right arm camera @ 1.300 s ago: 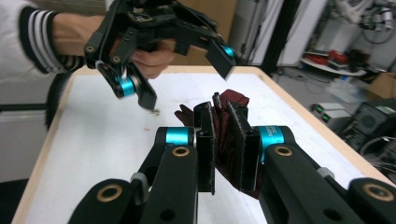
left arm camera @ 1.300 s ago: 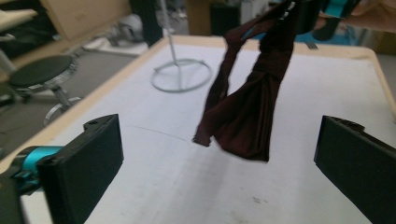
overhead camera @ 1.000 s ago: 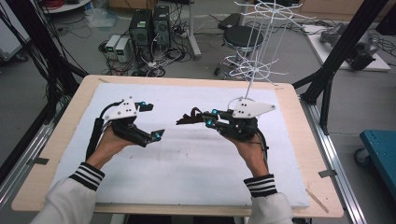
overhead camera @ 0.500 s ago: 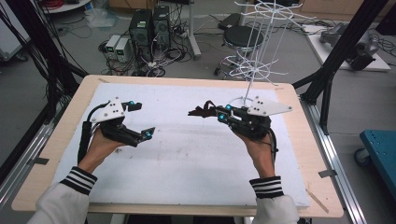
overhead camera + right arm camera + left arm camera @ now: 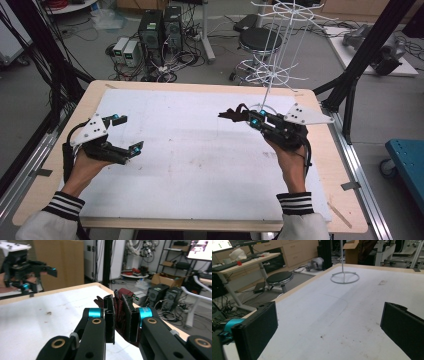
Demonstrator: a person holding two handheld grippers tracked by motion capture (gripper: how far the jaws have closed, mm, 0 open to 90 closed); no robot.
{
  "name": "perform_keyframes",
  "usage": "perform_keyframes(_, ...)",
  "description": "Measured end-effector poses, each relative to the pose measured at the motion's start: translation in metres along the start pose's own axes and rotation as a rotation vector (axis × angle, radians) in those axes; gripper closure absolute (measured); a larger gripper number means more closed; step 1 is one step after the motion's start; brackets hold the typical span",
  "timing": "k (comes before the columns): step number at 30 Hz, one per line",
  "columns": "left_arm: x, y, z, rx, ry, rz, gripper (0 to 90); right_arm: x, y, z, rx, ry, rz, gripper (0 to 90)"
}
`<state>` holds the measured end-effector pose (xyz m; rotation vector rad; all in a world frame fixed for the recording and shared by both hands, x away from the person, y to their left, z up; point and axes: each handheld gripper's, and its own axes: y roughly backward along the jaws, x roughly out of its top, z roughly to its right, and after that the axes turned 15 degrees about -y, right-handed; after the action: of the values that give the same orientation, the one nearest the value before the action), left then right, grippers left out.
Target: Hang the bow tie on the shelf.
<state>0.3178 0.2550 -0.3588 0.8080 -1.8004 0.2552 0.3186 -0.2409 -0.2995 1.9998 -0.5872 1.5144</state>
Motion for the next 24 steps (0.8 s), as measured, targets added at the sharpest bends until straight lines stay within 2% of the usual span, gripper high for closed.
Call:
perform_keyframes(6,-0.011,0.012,0.003,0.023,0.011,0.019,1.7,0.002,0.008,0.007,-0.038,-0.009,0.02,82.2)
perform_keyframes(11,-0.024,0.018,0.005,0.022,0.019,0.025,1.7,0.007,0.017,0.012,-0.076,-0.024,0.028,82.2)
perform_keyframes(18,-0.042,0.026,0.012,0.037,0.051,0.039,1.7,0.016,0.026,0.018,-0.12,-0.039,0.041,82.2)
perform_keyframes(22,-0.047,0.03,0.014,0.034,0.066,0.043,1.7,0.021,0.029,0.022,-0.14,-0.037,0.041,82.2)
perform_keyframes(24,-0.051,0.033,0.015,0.053,0.07,0.074,1.7,0.022,0.03,0.024,-0.145,-0.044,0.041,82.2)
